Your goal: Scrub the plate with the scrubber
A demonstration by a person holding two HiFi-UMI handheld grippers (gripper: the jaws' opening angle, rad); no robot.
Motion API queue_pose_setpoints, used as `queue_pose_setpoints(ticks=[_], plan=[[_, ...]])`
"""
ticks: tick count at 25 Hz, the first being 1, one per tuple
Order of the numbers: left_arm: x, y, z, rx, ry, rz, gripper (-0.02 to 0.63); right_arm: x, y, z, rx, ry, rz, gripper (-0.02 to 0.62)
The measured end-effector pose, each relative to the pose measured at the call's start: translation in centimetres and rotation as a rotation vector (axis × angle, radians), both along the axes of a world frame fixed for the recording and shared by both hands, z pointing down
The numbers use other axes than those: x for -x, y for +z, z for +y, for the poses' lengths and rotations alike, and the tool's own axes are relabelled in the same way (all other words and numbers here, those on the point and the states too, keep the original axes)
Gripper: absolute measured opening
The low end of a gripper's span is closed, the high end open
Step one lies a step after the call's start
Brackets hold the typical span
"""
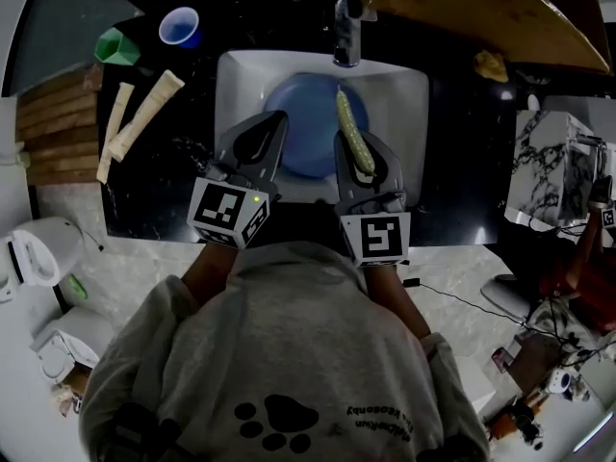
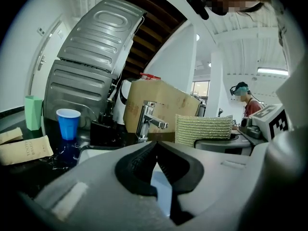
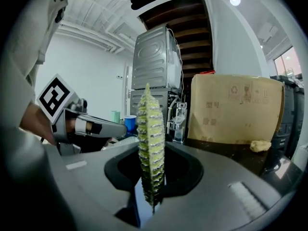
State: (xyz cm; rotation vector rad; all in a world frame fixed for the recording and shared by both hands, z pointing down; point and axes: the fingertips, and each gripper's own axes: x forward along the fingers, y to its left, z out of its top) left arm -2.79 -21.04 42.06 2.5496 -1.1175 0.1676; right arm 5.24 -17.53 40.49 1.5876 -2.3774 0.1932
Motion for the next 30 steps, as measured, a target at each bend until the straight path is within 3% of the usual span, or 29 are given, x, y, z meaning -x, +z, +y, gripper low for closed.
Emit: queue_pose_setpoints(ticks=[12, 25, 30], plan=[[0.0, 5.4, -1.5, 0.077, -0.024, -0.071, 0.005, -0.1, 4.7, -2.3, 0.067, -0.076, 0.039, 0.066], [1.0, 10.1, -1.7, 0.228, -0.063, -0.144, 0.007, 0.2, 8.7, -3.3, 0.127, -0.126, 0.069, 0.066], [0.9, 11.4, -1.8, 0.279, -0.057, -0.183, 0.041, 0.2, 10.4, -3.1, 0.166, -0.136, 0.076, 0.066]])
